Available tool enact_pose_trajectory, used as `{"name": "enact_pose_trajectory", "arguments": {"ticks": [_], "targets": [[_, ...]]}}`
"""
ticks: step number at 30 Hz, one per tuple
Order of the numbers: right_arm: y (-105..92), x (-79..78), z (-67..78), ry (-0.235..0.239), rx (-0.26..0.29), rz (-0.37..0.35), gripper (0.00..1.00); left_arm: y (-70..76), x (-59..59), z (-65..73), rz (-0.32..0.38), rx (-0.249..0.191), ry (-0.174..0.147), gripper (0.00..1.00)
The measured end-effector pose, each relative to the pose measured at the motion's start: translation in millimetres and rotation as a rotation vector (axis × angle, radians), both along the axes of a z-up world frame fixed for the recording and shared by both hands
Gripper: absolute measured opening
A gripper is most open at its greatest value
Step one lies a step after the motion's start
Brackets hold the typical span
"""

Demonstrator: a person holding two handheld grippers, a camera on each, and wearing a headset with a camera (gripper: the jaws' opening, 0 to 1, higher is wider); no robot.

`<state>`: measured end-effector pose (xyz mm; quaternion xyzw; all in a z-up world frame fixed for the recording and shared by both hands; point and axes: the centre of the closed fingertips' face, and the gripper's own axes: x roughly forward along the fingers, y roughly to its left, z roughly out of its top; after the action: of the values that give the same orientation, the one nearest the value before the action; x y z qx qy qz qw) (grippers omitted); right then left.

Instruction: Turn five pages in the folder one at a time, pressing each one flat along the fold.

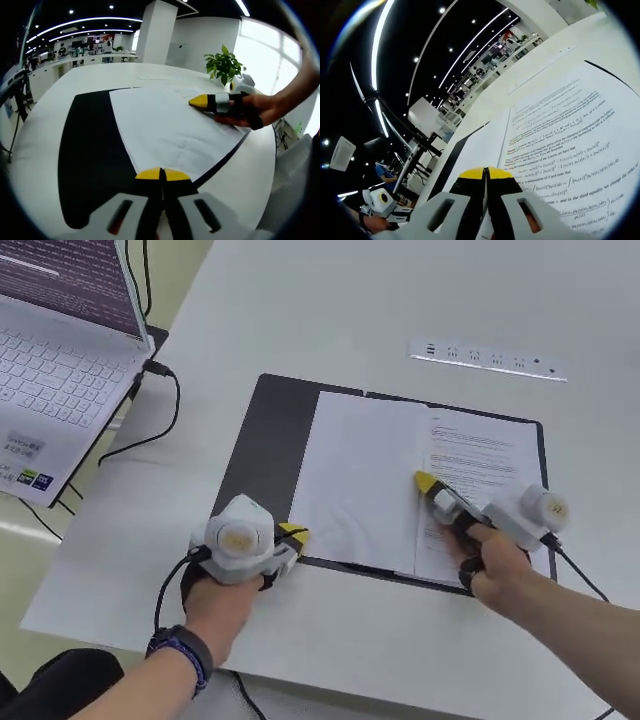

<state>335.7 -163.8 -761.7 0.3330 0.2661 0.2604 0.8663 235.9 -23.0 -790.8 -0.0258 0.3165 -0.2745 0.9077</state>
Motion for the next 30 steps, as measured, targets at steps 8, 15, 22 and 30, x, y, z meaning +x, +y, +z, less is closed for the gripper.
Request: {"name": "enact_pose_trajectory", "arguments": {"ticks": [8, 15, 22, 30], "targets": [[1.0, -13.8, -2.3, 0.014, -0.003, 0.008, 0.00, 0.4, 0.4, -0.5, 0.013, -0.010, 0.002, 0.00], [-1.4, -30.7, -8.1, 0.015, -0.012, 0.029, 0.00, -0.1, -0.2, -0.2, 0.011, -0.009, -0.005, 0.00], [-1.7, -52.2, -14.3, 0.015, -0.032, 0.063, 0.00, -0.2, 0.0, -0.7, 0.017, -0.010, -0.010, 0.00], [-2.6, -66.9, -18.5, 0.017, -0.029, 0.063, 0.00, -0.6, -1.7, 0.4, 0.020, -0.012, -0.005, 0.00]]}}
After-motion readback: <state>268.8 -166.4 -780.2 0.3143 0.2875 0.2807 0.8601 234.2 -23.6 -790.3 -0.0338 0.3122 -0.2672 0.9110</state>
